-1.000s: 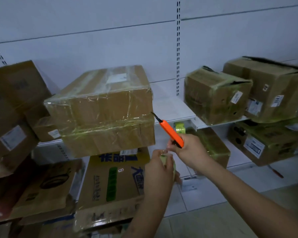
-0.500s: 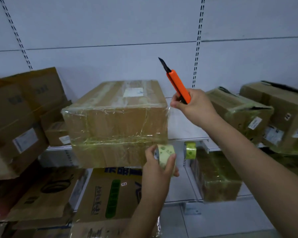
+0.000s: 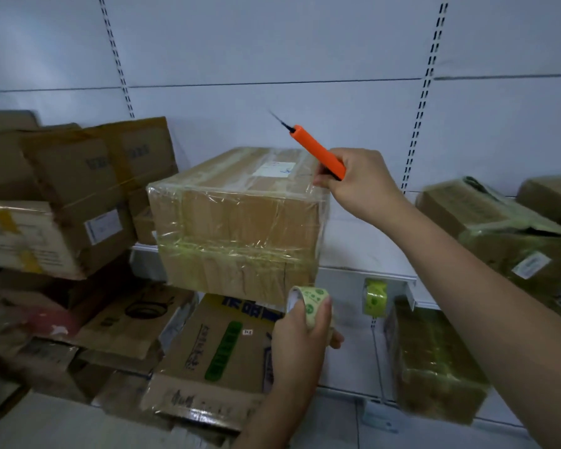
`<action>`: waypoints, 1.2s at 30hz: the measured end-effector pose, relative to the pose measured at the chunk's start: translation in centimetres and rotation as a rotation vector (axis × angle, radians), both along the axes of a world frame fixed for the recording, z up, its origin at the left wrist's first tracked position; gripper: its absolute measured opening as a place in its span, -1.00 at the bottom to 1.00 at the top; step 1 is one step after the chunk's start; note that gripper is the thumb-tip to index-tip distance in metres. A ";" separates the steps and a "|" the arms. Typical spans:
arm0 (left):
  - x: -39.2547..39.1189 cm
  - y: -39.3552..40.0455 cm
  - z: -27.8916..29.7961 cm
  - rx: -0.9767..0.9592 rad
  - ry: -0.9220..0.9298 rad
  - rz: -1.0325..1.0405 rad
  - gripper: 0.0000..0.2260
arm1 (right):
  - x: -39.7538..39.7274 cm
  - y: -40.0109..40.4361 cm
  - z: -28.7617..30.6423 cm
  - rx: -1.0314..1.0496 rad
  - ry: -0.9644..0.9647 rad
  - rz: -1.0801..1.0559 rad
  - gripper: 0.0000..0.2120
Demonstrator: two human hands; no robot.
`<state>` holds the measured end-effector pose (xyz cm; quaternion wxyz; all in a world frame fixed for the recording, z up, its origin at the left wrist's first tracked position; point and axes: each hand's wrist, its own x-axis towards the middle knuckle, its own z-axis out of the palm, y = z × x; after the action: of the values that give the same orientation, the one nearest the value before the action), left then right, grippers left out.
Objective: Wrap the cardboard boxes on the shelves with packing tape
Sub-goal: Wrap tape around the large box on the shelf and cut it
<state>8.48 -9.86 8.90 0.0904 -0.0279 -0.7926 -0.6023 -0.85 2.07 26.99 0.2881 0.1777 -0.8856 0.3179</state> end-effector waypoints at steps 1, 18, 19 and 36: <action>0.1 0.6 0.1 0.046 -0.009 0.012 -0.61 | -0.3 0.0 0.2 0.044 0.005 0.020 -0.87; 3.7 4.6 0.8 0.180 0.047 0.077 -0.89 | -3.3 0.3 -0.2 0.173 -0.002 0.107 -0.97; 3.8 4.7 0.9 0.174 0.050 0.080 -0.88 | -3.5 0.2 -0.3 0.165 -0.008 0.098 -0.97; 2.5 4.7 0.6 0.329 -0.061 0.094 -0.86 | -5.6 -0.1 -6.2 -0.636 -0.336 0.353 -0.73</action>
<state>10.95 -5.18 9.51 0.0975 0.0428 -0.6860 -0.7197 -6.41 1.97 20.83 0.1211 0.1745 -0.7338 0.6453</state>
